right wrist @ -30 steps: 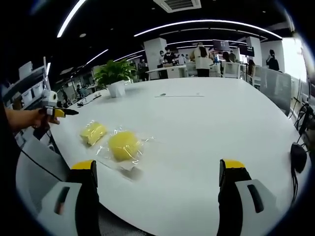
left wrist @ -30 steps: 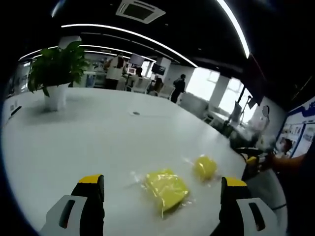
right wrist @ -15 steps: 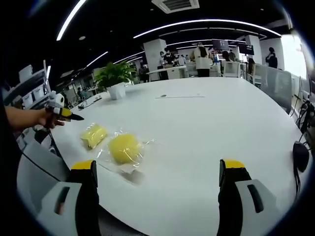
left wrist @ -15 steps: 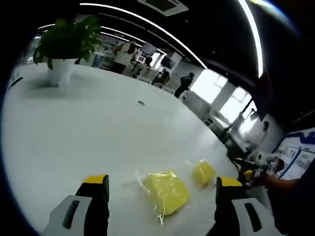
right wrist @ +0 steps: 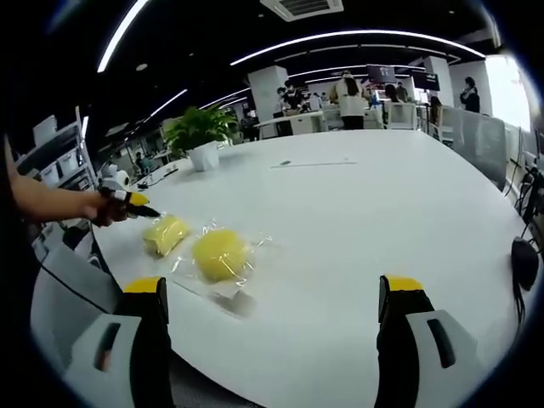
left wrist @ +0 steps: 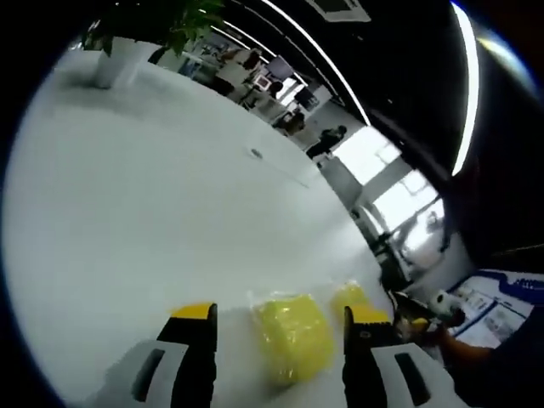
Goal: Compare the silicone blocks by pressing each to a similar depth, holding the contact briefly, and releasing to observe deformation and rebound differences across the visible hardness samples.
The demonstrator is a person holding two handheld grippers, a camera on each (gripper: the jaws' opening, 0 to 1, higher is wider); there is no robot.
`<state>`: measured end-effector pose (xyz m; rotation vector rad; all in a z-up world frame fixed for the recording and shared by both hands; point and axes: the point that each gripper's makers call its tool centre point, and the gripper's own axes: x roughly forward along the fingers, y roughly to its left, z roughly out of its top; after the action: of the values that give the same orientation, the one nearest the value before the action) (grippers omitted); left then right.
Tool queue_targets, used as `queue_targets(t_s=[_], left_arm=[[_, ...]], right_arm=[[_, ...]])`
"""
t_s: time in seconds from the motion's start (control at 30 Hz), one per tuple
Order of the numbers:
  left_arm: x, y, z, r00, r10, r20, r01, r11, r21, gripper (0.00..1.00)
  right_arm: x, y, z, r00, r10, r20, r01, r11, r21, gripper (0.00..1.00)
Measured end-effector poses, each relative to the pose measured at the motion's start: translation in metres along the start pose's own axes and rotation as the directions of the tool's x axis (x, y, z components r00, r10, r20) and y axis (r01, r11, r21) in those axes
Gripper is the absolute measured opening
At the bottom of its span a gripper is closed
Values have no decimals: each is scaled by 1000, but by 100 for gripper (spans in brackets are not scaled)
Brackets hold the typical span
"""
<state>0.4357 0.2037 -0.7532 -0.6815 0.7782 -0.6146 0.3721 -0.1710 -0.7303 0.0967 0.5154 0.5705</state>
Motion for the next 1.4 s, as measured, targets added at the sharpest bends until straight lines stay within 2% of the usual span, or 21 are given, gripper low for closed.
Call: queue_targets(t_s=[0.1,0.2,0.27,0.4,0.5,0.57,0.67,0.8,0.93,1.0,1.1,1.2,1.27,1.33,1.4], left_arm=[[5,9,-4,1000,9,-15,-9,1000,-18,47],[8,13,-7,999,7,-32,-8,999,-48,29],[11,18,-7,999,35,-36,-37,998,-53,28],[15,17,-3,999,27,-29,-29,997,-71,15],[19,19,-7,999,28,-41,-31,997,-72,7],[22,18,-14,997,24,-75,-34,990,-136,6],[27,16,-8,999,10,-43,-15,992,-123,5],[33,12,-13,997,-12,-71,3,992,-128,1],[35,7,-17,996,-7,-91,-4,993,-120,0],[36,11,-16,995,16,-98,-24,996,-88,0],[36,9,-16,994,7,-105,-19,994,-108,0],[33,1,-20,996,-3,-93,-3,998,-63,0],[32,-4,-22,995,-5,-98,-5,995,-97,0],[29,-4,-20,995,29,-96,-40,992,-116,0],[28,-8,-14,998,7,-57,-14,991,-137,0]], right_arm=[[0,0,0,1000,-6,0,6,1000,3,97],[1,0,-3,1000,-3,-7,3,1000,11,97],[0,1,-5,1000,-5,-14,5,1000,4,97],[0,0,-5,1000,-9,-21,9,1000,11,97],[-2,1,-3,1000,-9,-13,9,1000,5,97],[-3,1,-6,1000,-15,-21,15,1000,14,97],[-5,0,-6,1000,-17,-22,18,1000,12,97],[-6,-2,-7,999,-20,-25,20,1000,15,97],[-6,-2,-6,1000,-20,-21,21,1000,20,97],[-5,-1,-8,1000,-17,-26,18,1000,22,97],[-3,0,-9,1000,-14,-28,14,1000,21,97],[-2,1,-8,1000,-10,-24,11,999,32,97],[-1,2,-7,1000,-12,-17,12,999,33,97],[-1,3,-3,1000,-8,3,8,999,43,97],[-4,5,0,1000,-13,20,12,999,45,97]])
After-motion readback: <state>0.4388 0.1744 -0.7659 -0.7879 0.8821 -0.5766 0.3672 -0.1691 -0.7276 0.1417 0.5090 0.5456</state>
